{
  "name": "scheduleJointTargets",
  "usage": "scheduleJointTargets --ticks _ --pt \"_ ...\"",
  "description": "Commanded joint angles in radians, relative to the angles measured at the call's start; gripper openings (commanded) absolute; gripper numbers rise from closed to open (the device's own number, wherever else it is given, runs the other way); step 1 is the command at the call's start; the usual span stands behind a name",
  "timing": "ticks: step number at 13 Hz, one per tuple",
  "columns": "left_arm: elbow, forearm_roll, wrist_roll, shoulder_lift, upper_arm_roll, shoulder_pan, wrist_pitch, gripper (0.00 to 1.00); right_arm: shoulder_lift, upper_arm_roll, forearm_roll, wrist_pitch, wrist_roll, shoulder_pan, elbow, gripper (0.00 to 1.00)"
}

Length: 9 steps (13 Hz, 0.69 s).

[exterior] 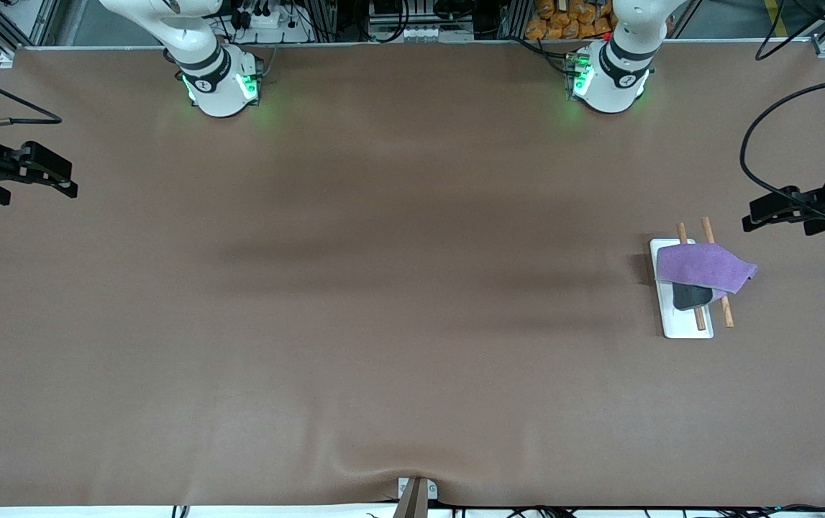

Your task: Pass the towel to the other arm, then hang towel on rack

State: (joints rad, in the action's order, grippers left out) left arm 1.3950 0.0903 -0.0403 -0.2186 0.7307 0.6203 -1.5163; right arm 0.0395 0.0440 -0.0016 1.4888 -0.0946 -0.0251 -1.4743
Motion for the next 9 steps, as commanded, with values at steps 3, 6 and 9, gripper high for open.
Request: scheduleJointTargets --ticks 3,6,9 --pt "0.007 0.049 -0.013 0.065 0.041 -0.025 0.007 1.00 0.011 0.005 0.000 -0.016 -0.001 -0.009 0.026 1.00" --pt "0.021 0.023 -0.003 0.123 -0.263 -0.309 0.008 1.00 0.011 0.005 -0.002 -0.015 -0.002 -0.007 0.026 1.00" --pt "0.079 -0.041 -0.007 0.185 -0.434 -0.460 0.001 1.00 0.014 0.005 -0.003 -0.012 -0.002 -0.009 0.026 1.00"
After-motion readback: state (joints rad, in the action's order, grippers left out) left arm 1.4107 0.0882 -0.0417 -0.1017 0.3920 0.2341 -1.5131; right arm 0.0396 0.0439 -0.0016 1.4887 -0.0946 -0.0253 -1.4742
